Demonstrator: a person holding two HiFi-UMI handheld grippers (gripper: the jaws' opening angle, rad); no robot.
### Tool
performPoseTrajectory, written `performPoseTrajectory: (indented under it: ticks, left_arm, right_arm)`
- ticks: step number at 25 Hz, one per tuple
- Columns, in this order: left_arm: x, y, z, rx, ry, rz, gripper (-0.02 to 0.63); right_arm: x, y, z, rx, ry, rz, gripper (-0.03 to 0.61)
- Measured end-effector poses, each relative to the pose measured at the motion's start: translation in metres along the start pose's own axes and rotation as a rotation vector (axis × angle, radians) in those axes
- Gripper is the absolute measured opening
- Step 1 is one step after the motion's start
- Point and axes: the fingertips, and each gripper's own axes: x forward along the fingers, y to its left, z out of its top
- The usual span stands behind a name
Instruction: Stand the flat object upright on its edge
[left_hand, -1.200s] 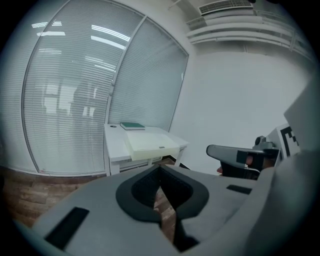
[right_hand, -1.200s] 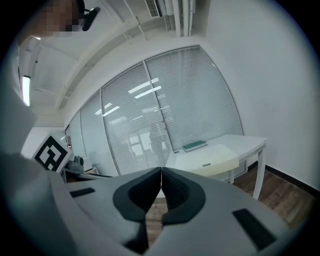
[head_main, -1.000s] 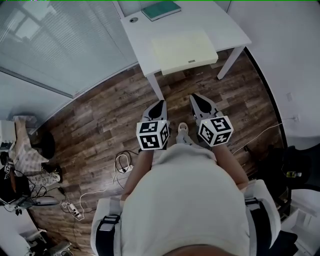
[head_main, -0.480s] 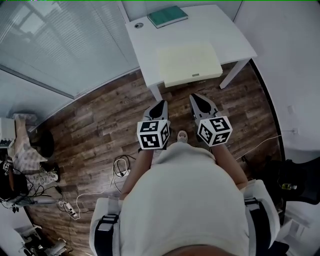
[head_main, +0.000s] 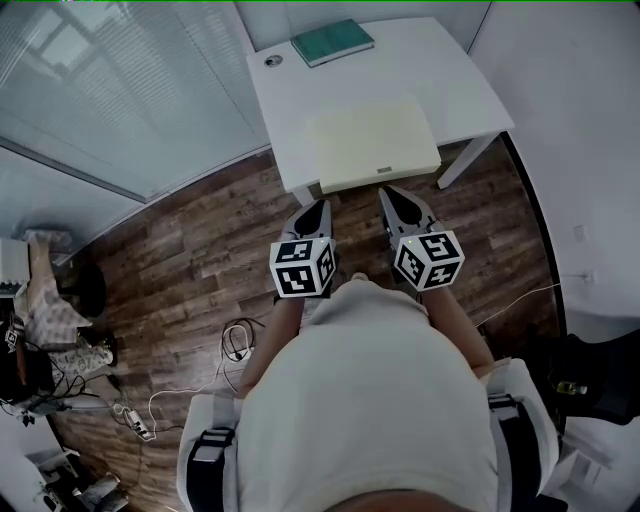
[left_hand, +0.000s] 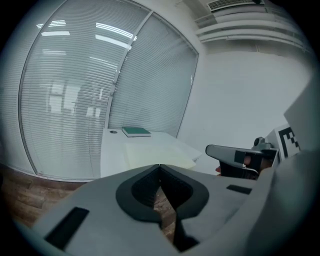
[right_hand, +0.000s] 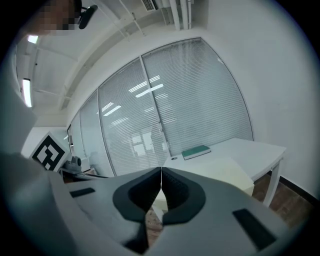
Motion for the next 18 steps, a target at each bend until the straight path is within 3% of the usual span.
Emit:
performPoseTrajectory:
  ticks: [18]
  left_arm:
    - [0.051, 0.002, 0.008, -0.016, 0.008, 0.046, 0.02]
  right_arm:
    - [0.029, -0.053, 0.007, 0.03, 0.005, 0.019, 0.02]
